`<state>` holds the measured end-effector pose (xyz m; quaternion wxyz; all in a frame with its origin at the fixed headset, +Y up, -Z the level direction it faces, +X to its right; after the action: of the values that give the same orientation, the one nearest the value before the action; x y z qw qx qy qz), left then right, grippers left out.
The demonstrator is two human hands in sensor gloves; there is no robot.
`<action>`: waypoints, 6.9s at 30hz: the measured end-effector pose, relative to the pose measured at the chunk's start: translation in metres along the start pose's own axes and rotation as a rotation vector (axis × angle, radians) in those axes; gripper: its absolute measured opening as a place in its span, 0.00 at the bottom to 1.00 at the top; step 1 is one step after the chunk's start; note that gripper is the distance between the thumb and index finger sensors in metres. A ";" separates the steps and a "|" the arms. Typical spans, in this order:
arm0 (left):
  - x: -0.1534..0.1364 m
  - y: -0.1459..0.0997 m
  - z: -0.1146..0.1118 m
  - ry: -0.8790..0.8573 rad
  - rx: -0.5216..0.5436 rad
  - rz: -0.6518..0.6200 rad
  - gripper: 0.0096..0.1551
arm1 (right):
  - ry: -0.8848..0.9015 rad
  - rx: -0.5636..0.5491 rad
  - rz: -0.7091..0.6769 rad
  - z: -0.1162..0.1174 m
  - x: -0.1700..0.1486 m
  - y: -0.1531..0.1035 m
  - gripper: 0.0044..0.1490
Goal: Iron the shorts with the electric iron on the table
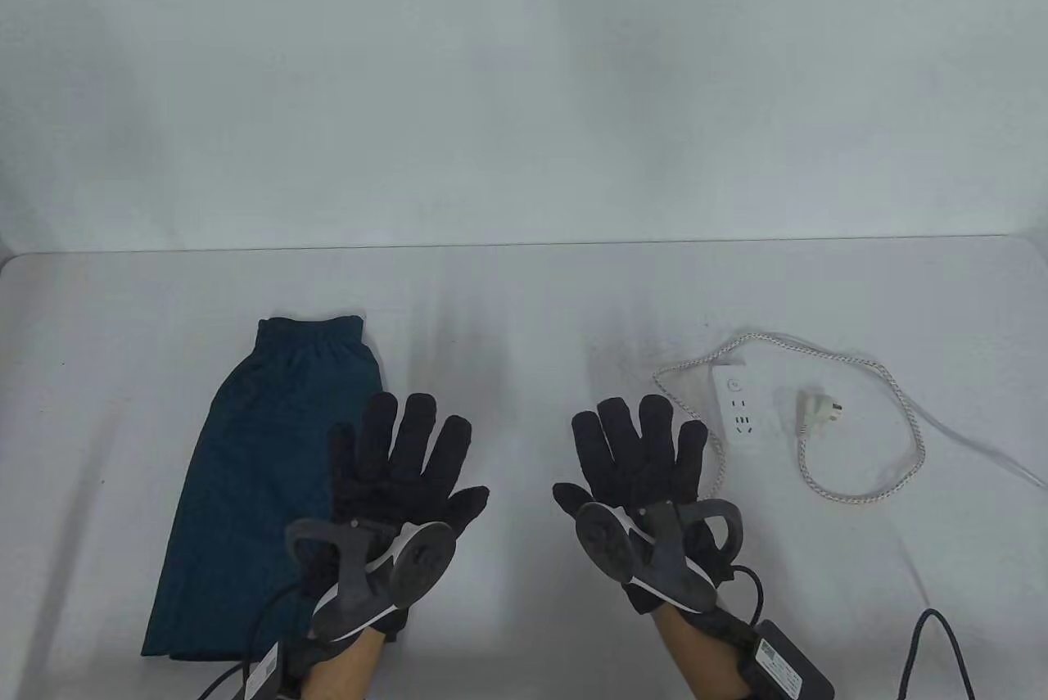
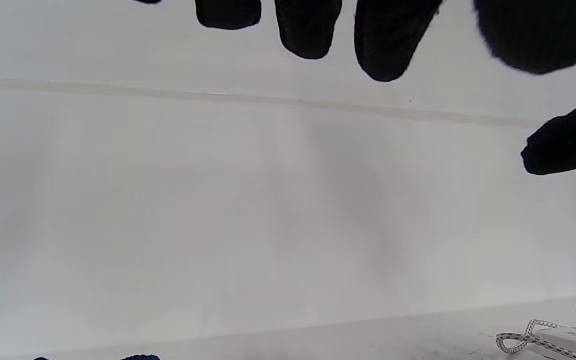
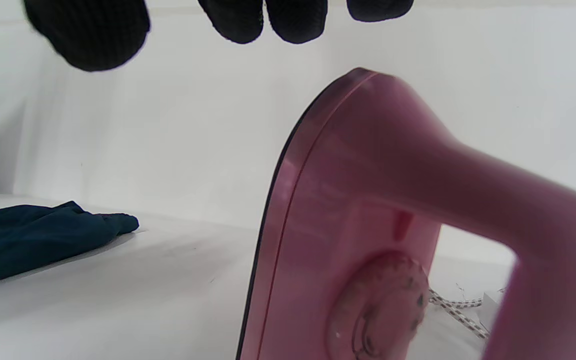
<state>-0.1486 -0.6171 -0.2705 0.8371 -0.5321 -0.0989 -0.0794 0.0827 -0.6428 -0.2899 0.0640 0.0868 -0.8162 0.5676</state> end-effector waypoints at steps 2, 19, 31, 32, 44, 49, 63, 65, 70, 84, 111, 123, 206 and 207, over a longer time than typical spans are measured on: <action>0.000 0.000 -0.001 0.001 -0.008 0.000 0.43 | 0.001 0.001 0.001 0.000 0.000 0.000 0.51; 0.000 0.001 -0.004 -0.013 -0.065 -0.006 0.42 | 0.171 0.089 0.009 -0.006 -0.024 0.002 0.49; -0.004 0.004 -0.005 -0.036 -0.082 -0.012 0.42 | 0.253 0.249 0.226 0.002 -0.107 0.031 0.45; -0.004 0.005 -0.005 -0.037 -0.082 -0.012 0.42 | 0.245 0.262 0.258 0.006 -0.117 0.034 0.46; -0.013 0.011 -0.012 -0.053 -0.123 -0.001 0.42 | 0.226 0.492 0.625 0.080 -0.221 0.049 0.47; -0.018 0.012 -0.014 -0.059 -0.131 0.017 0.42 | 0.034 0.576 0.735 0.113 -0.246 0.055 0.49; -0.032 0.017 -0.023 -0.052 -0.155 0.069 0.42 | -0.271 0.734 0.879 0.168 -0.264 0.077 0.55; -0.033 0.017 -0.024 -0.042 -0.160 0.075 0.42 | -0.313 0.706 0.887 0.169 -0.265 0.079 0.54; -0.036 0.019 -0.024 -0.043 -0.160 0.087 0.41 | -0.313 0.677 0.877 0.166 -0.264 0.079 0.48; -0.027 0.017 -0.025 -0.047 -0.159 0.055 0.41 | -0.080 0.513 0.648 0.108 -0.241 0.080 0.45; -0.026 0.013 -0.023 -0.036 -0.137 0.069 0.41 | 0.252 0.591 0.528 0.116 -0.216 0.060 0.44; -0.029 0.013 -0.023 -0.038 -0.133 0.078 0.41 | 0.256 0.605 0.567 0.122 -0.215 0.062 0.44; -0.028 0.016 -0.024 -0.066 -0.125 0.056 0.41 | 0.128 0.558 0.346 0.082 -0.188 0.111 0.43; -0.027 0.016 -0.024 -0.067 -0.123 0.055 0.41 | 0.127 0.519 0.343 0.067 -0.184 0.108 0.44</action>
<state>-0.1691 -0.6314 -0.3011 0.8008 -0.5876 -0.1073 -0.0445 0.2390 -0.6562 -0.4495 -0.0061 -0.0744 -0.6410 0.7639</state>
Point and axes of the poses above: the tracker on the back of each hand, its own x axis roughly to the thumb side, its own y axis roughly from the wrist to the fingertips, z = x × y, the point moved 1 cm from there along y, roughly from the wrist to the fingertips, and after that the axes turned 2 degrees about -y, right-handed, at the moved point
